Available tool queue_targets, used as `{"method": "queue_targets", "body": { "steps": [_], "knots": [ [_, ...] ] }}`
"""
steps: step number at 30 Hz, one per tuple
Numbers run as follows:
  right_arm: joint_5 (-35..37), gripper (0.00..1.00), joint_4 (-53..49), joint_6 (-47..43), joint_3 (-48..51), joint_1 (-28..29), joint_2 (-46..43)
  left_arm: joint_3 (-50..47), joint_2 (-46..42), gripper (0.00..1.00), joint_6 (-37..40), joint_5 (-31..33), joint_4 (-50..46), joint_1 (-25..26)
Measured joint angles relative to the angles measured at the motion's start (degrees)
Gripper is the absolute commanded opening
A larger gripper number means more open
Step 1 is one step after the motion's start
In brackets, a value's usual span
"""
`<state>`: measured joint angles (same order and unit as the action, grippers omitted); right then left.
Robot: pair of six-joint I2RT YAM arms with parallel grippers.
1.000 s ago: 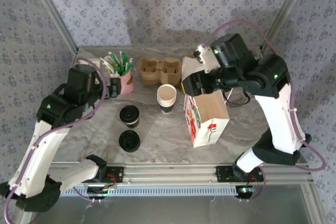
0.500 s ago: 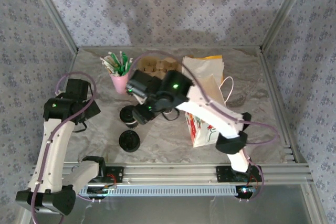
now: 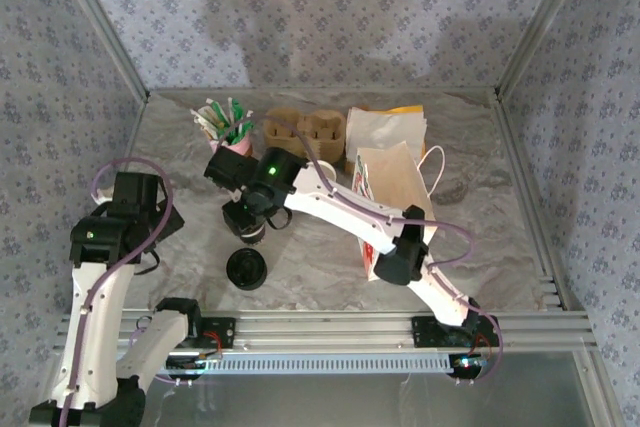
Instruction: Pack the takeout coffee
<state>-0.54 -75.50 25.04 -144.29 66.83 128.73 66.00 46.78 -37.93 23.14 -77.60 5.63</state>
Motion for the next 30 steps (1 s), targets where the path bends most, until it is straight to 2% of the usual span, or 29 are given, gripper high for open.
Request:
{"method": "queue_targets", "body": {
  "steps": [7,15,30],
  "knots": [
    [1.7,0.44,2.7,0.0,0.0,-2.1,2.6,-1.5,0.1,1.0,1.4,-1.3,1.3,0.0],
    [3.8,0.44,4.8,-0.8,0.0,-1.9,6.6,-2.0,-0.6,1.0,1.7,-1.5,2.3,0.0],
    [9.6,0.44,5.7,-5.0,-0.3,-1.3,8.6,-3.1,-1.0,1.0,2.2,-1.5,3.9,0.0]
  ]
}}
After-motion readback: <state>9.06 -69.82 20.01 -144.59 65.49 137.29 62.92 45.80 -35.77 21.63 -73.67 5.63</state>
